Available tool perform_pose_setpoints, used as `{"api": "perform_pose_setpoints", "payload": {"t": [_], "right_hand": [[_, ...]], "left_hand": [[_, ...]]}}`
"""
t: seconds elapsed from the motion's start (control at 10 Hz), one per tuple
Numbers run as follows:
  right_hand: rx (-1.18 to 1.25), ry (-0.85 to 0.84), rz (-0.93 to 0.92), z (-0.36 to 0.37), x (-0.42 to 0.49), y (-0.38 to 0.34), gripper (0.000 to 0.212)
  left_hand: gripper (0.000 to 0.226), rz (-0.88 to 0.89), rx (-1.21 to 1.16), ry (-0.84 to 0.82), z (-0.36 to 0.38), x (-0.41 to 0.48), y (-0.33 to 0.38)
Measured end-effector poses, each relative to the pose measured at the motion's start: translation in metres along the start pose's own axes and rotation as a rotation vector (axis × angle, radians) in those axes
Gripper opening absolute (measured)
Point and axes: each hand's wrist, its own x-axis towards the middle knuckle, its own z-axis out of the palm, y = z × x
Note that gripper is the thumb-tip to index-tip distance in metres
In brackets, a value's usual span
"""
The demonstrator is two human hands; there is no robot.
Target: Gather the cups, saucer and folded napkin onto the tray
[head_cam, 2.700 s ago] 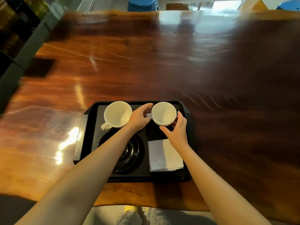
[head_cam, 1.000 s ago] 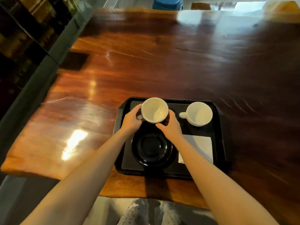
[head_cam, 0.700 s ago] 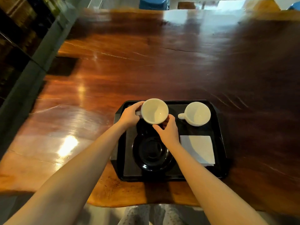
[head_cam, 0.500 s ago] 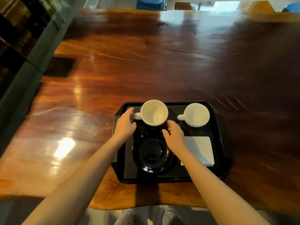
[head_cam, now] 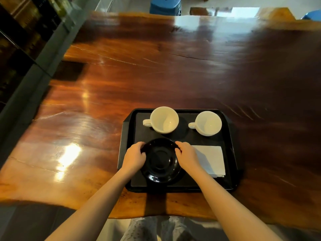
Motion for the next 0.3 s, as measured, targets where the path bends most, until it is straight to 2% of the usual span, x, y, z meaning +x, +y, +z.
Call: {"api": "perform_pose_setpoints", "payload": {"t": [0.1,0.2,0.3], "right_hand": [[-0.040,-0.108,0.007,-0.012,-0.005,0.000,0.048],[-0.211,-0.231,0.007,-0.042,-0.007,-0.004,0.043],[-0.289,-0.431,0.020,-0.084,-0.014,-0.018,0.046]], "left_hand": [[0.047,0.007,0.094,-0.020,-0.008,-0.004,0.006],[0.039,0.044,0.255,-0.050,-0.026,-0.004,0.025],[0.019,0.066,0.339,-0.199,-0.052,-0.006,0.058]]}}
